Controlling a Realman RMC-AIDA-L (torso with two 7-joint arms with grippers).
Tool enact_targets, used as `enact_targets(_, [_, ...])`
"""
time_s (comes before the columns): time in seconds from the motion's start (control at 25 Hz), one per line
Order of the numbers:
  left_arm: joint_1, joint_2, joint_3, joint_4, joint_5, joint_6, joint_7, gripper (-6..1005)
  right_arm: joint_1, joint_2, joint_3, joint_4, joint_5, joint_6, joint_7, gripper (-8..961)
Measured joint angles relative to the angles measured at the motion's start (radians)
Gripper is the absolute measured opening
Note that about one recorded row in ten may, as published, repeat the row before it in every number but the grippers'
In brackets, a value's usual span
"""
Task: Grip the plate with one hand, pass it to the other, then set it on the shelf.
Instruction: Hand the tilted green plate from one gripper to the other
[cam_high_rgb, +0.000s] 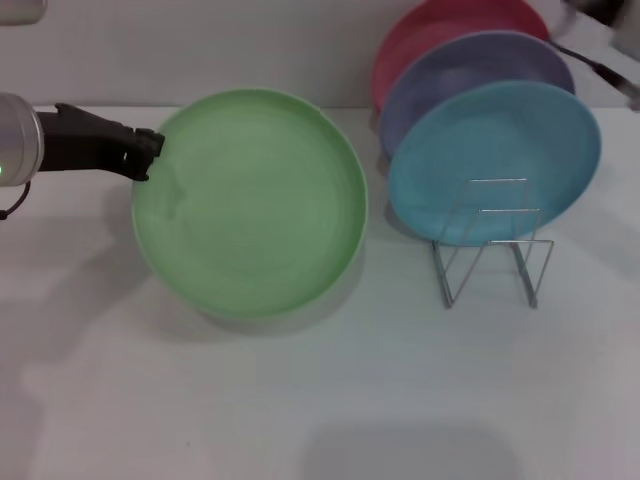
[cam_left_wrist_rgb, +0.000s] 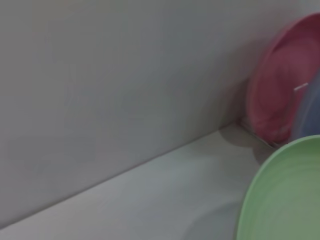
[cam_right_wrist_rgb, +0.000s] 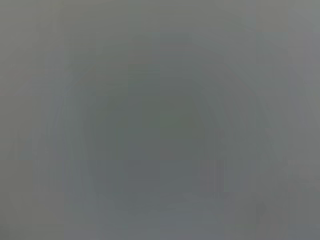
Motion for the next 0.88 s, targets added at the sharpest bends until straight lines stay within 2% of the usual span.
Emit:
enact_targets(0.04, [0.007,0.000,0.006,0.002,-0.001,0.016,0.000,22,0.026,-0.002,-0.001,0.021,-0.091,0.005,0.098,830])
enact_targets(0.08, [0.018,0.000,0.014,0.007,-0.004,0.044,0.000,22,0.083,-0.004,-0.009,0.074,-0.325,0.031,0.334,830])
enact_targets(0.12, [0.018,0.000,0.014,0.007,-0.004,0.044,0.000,22,0.083,-0.004,-0.009,0.074,-0.325,0.031,0.334,830])
enact_targets(0.28, [0.024,-0.001,0.024,0.037,-0.009,0.081,0.000,22,0.183,-0.009,-0.058,0.160,-0.691,0.145,0.709,830])
enact_targets(0.32, [0.024,-0.001,0.024,0.037,-0.009,0.081,0.000,22,0.183,-0.009,-0.058,0.160,-0.691,0.145,0.709,830])
enact_targets(0.48, [0.022,0.000,0.028,0.054,-0.009,0.099,0.000,23,0.253,-0.015,-0.066,0.164,-0.804,0.293,0.861,829])
enact_targets(0.68, [0.024,0.000,0.029,0.061,-0.009,0.111,0.000,23,0.279,-0.015,-0.090,0.162,-0.933,0.318,0.957,829])
enact_targets(0.88, [0.025,0.000,0.029,0.063,-0.009,0.114,0.000,23,0.308,-0.015,-0.100,0.119,-0.958,0.317,0.966,828])
